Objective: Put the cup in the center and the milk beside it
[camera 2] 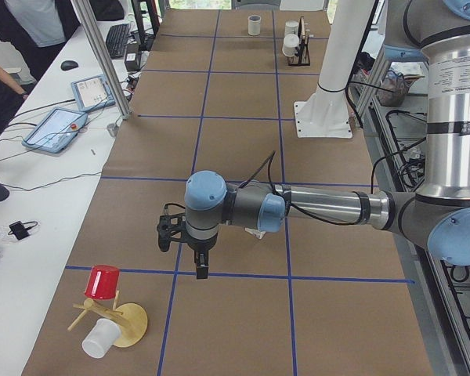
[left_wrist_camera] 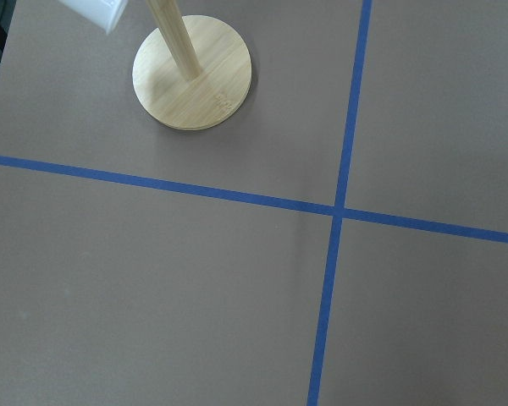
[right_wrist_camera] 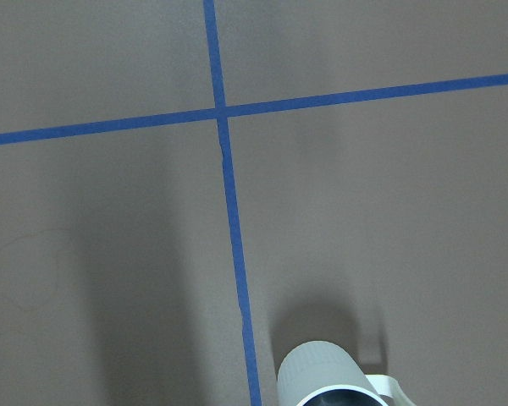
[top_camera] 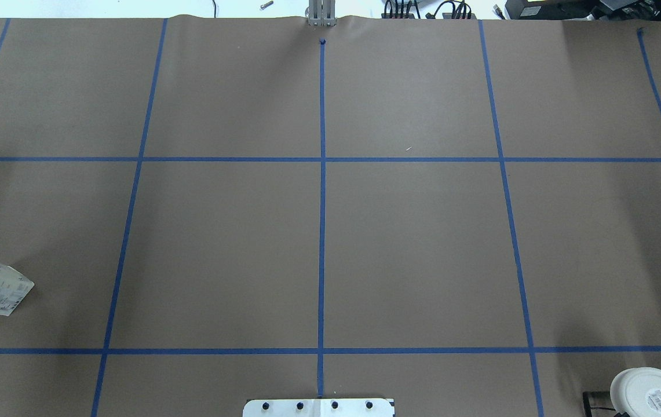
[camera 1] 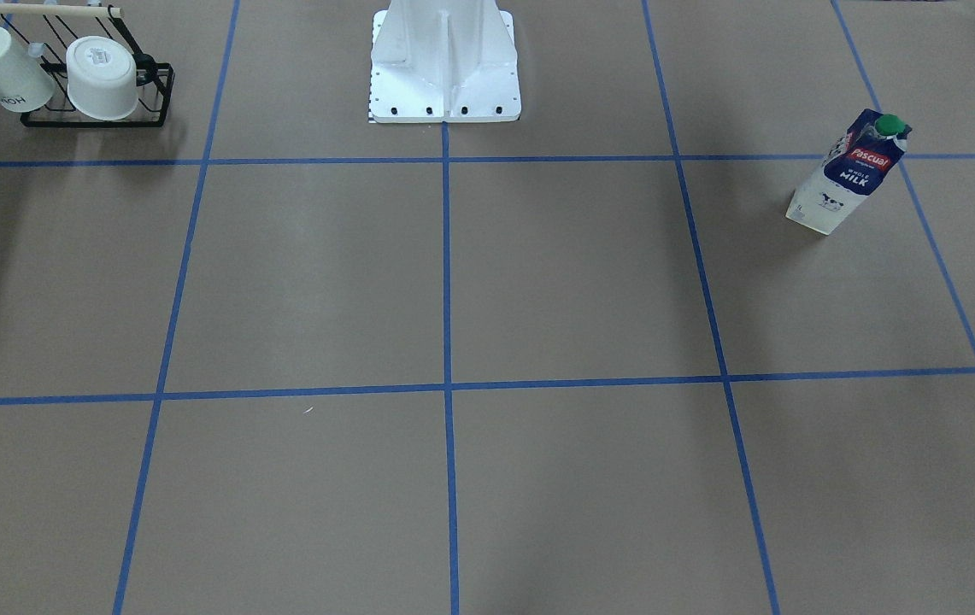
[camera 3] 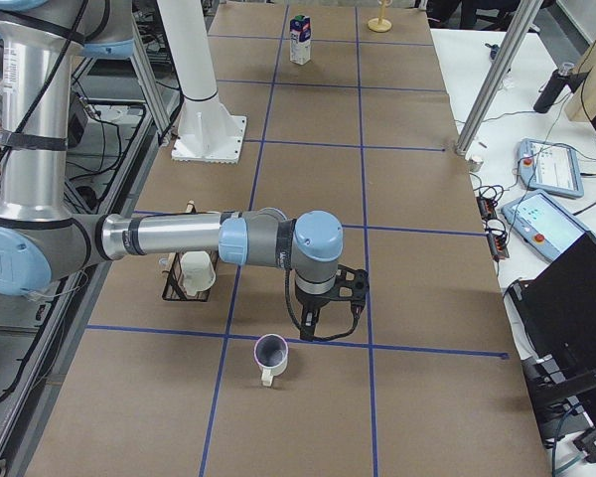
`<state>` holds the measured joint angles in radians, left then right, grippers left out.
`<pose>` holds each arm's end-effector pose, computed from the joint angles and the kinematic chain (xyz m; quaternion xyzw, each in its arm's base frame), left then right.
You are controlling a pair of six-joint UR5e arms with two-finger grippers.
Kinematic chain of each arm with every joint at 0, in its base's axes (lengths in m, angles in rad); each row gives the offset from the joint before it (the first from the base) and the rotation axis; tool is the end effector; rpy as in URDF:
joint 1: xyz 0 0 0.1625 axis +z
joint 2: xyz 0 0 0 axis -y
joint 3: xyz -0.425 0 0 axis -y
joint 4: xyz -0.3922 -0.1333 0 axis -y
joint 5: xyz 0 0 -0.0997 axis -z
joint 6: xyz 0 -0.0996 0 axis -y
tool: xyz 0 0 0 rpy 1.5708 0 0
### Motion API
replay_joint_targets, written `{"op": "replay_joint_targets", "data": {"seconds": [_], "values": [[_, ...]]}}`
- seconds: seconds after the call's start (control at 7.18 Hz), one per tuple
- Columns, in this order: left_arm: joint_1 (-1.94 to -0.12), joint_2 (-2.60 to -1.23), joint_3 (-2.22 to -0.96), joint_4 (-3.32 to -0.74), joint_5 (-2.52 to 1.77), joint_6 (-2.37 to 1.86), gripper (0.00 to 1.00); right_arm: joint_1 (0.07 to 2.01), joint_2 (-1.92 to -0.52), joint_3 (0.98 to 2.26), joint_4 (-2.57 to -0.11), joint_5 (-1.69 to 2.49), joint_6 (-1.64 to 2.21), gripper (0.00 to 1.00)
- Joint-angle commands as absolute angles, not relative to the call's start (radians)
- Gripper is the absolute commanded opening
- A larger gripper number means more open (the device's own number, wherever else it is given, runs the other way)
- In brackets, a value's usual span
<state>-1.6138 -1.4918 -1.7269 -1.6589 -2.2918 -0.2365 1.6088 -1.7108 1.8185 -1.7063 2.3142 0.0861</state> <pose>-0.0876 -0.4648 0.6134 0.0429 0.3574 -0.1011 0.9275 0.0821 -0.4254 0.6172 -0.0217 -0.3627 0.0628 0.9295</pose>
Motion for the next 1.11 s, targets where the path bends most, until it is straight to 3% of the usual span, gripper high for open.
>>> {"op": "replay_joint_targets", "data": {"seconds": [0.0,0.97], "values": [[-1.614,-1.490,-1.730,-1.660,-2.295,-0.236,0.98,1.609,-1.716,1.827,-1.709,2.315,0.084,1.00],[-1.614,-1.489,-1.720,-1.661,-2.307,-0.232,0.98,1.609,-1.713,1.827,-1.709,2.307,0.086,1.00]]}}
